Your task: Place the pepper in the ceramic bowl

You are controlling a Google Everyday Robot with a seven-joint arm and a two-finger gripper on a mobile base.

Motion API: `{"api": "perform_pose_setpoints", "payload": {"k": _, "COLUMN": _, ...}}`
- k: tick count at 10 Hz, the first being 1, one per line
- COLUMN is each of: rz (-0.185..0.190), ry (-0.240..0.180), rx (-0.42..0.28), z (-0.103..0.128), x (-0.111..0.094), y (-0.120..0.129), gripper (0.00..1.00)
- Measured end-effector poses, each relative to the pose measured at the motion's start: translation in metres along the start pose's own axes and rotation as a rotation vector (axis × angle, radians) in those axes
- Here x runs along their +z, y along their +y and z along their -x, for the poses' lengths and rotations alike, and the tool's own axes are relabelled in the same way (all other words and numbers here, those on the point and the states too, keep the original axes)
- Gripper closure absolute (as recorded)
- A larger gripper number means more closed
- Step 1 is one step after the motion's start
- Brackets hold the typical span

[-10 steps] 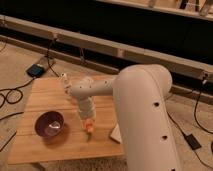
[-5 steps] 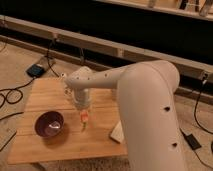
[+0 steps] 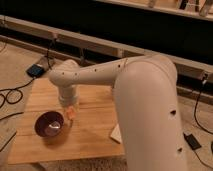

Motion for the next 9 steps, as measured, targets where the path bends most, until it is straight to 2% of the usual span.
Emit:
{"api": "perform_pose_setpoints", "payload": {"k": 4, "rz": 0.023, "ry": -0.002, "rx": -0.177, "z": 0.008, "x": 0.000, "y": 0.064, "gripper": 1.00}}
{"api": "perform_pose_setpoints", "payload": {"k": 7, "rz": 0.024, "ry": -0.018, "rx": -0.254, "z": 0.021, "x": 0.014, "y": 0.089, "gripper": 1.00}}
{"api": "perform_pose_setpoints", "payload": {"k": 9, "rz": -0.003, "ry": -0.021, "rx": -0.277, "z": 0.031, "x": 0.031, "y": 0.091, "gripper": 1.00}}
